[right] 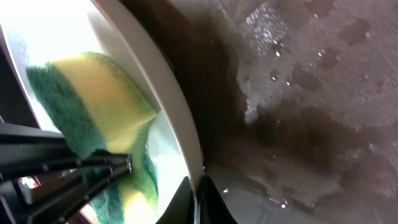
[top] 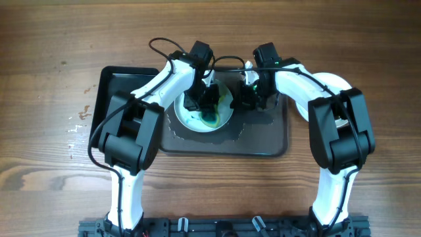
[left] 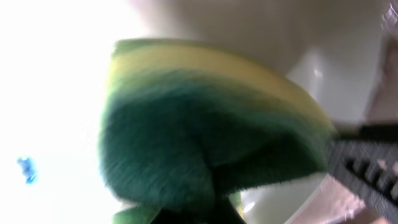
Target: Clean dirty plates on tray and stack at the side
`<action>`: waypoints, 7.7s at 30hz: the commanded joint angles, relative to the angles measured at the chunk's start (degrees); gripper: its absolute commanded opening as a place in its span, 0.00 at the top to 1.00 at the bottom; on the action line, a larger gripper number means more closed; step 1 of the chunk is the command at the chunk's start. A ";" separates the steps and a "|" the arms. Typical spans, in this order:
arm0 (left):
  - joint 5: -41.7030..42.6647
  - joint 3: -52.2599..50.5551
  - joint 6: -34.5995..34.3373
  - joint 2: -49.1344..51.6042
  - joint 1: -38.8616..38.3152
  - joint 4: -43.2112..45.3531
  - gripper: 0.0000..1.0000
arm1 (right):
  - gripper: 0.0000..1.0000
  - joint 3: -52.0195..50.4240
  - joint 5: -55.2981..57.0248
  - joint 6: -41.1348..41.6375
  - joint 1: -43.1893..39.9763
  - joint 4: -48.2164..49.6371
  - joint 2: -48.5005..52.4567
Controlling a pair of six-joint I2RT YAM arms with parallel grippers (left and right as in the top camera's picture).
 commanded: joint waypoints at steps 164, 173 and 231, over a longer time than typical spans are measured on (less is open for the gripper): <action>-20.44 8.07 -10.71 -6.84 13.75 -14.10 0.96 | 0.96 -1.68 42.29 1.49 4.13 -10.60 -21.79; -20.46 8.07 -10.71 -6.84 13.57 -14.05 0.96 | 0.96 -1.68 60.59 1.49 12.55 -12.90 -27.85; -20.90 7.91 -10.25 -6.84 13.57 -13.99 0.96 | 0.96 -1.42 21.05 -7.50 12.17 -8.46 -31.98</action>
